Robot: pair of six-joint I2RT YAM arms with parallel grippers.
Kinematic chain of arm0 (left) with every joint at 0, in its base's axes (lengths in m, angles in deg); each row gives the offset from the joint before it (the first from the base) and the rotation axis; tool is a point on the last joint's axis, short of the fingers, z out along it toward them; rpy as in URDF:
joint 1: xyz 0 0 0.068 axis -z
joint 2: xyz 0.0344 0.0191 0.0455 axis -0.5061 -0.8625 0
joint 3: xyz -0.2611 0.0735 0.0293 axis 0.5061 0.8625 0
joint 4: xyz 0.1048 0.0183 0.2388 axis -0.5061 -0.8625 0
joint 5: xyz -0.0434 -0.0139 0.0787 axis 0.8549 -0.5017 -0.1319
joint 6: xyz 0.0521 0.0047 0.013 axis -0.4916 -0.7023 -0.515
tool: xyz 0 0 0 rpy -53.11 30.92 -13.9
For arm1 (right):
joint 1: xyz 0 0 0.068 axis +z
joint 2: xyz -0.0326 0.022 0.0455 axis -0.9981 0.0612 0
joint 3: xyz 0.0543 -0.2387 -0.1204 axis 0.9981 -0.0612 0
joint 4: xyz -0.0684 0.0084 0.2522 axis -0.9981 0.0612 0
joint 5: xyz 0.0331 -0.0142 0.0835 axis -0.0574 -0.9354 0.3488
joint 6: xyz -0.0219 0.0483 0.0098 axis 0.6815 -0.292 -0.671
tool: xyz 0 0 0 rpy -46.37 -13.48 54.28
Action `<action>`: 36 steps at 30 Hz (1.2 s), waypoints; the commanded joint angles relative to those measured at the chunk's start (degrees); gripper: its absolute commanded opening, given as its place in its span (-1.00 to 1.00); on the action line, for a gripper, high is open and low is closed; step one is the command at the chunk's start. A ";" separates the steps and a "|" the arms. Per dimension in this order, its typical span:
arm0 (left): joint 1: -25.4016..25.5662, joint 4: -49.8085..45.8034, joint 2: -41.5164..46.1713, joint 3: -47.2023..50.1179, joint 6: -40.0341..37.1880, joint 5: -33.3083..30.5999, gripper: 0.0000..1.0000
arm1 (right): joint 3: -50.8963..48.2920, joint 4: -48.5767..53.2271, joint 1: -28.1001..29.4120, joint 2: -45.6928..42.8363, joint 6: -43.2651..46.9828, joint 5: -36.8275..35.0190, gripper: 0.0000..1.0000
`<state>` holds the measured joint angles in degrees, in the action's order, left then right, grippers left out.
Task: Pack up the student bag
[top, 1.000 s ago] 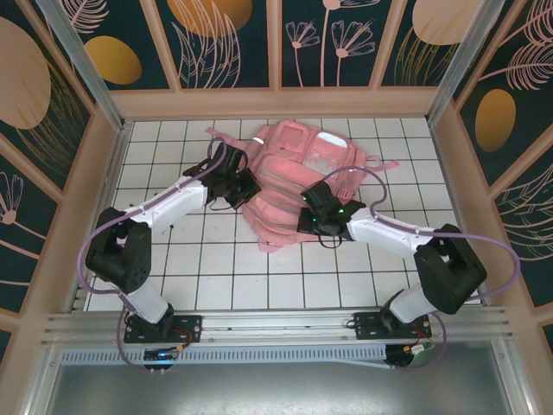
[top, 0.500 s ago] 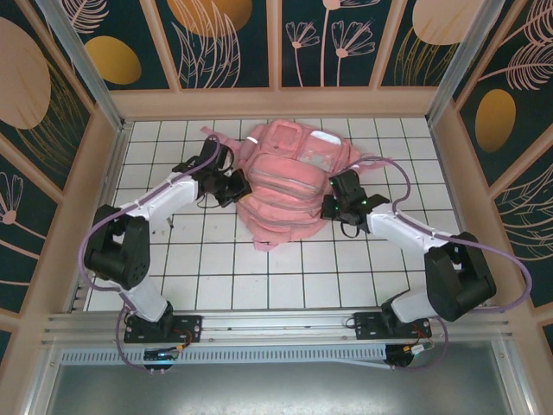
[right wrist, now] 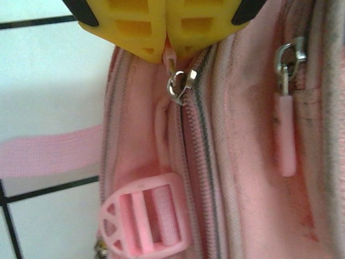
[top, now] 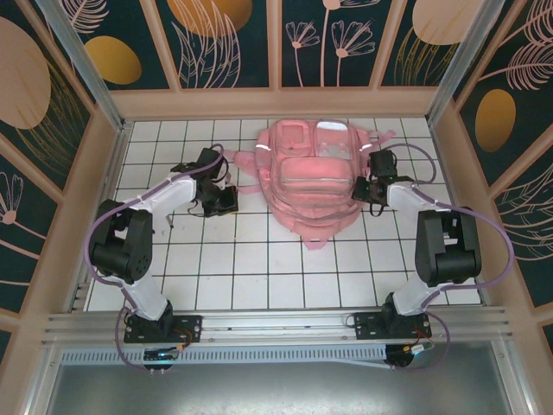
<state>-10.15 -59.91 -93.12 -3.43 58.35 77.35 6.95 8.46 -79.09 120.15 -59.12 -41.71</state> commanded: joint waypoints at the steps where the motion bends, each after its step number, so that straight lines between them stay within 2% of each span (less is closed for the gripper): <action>1: 0.31 1.54 4.46 -1.31 -2.42 4.21 -0.59 | 1.97 -0.36 0.92 -2.34 -1.07 11.23 -1.00; 2: 0.72 2.27 5.70 -2.21 -2.50 4.47 -0.40 | 1.54 -0.28 1.76 -3.36 -1.59 12.94 -1.00; 4: 2.43 2.70 7.76 -4.97 -1.84 3.30 -0.15 | 0.65 0.20 4.58 -5.99 -2.13 15.05 -1.00; 6: 4.39 1.45 7.70 -7.84 0.80 2.05 -0.06 | 0.22 1.20 8.18 -8.17 -2.06 15.10 -1.00; 13: 14.90 1.74 4.74 -12.39 10.56 -6.47 -0.04 | -1.89 -2.51 21.52 -11.15 -4.83 17.89 -1.00; 16: 16.58 8.12 4.74 -10.52 7.99 -4.86 -0.05 | -2.96 -4.94 25.22 -10.53 -5.35 17.63 -1.00; 18: 16.69 10.89 4.31 -7.71 4.72 -3.44 -0.07 | -3.96 -6.41 25.46 -10.00 -6.14 18.39 -1.00; 20: 16.75 13.31 4.12 -5.03 -0.07 0.47 -0.11 | -4.44 -7.07 25.46 -9.05 -6.04 19.56 -1.00; 22: 17.14 14.80 5.64 -2.48 -8.51 1.72 -0.12 | -5.02 -7.97 25.60 -8.43 -5.90 21.86 -1.00; 28: 17.61 25.57 18.21 11.03 -41.55 2.50 -0.02 | -5.11 -9.90 25.64 -7.71 -5.82 29.54 -1.00; 31: 17.63 27.62 20.70 16.13 -58.18 3.58 -0.04 | -4.62 -10.07 25.52 -7.24 -5.55 31.48 -1.00; 33: 17.59 28.01 20.27 17.24 -63.79 1.13 -0.04 | -4.14 -9.90 25.70 -6.79 -5.42 32.11 -1.00; 36: 17.63 28.47 17.46 16.52 -66.40 -5.49 -0.05 | -3.73 -9.65 25.66 -6.17 -5.29 33.12 -1.00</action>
<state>7.29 -34.62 -73.47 12.63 4.53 76.48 1.70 1.18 -53.54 113.46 -64.76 -13.07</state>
